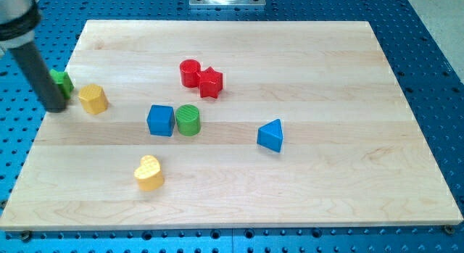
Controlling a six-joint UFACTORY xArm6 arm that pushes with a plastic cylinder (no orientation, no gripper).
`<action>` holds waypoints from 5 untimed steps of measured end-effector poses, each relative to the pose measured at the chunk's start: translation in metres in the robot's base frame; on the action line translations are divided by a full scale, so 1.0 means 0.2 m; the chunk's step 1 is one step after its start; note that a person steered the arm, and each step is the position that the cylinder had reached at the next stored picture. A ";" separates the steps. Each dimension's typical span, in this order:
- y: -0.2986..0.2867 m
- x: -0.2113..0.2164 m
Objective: Separate the green star and the yellow hexagon
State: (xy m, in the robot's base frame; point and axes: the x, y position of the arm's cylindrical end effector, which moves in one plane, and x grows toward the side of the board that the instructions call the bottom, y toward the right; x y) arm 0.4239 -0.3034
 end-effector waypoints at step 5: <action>0.00 -0.56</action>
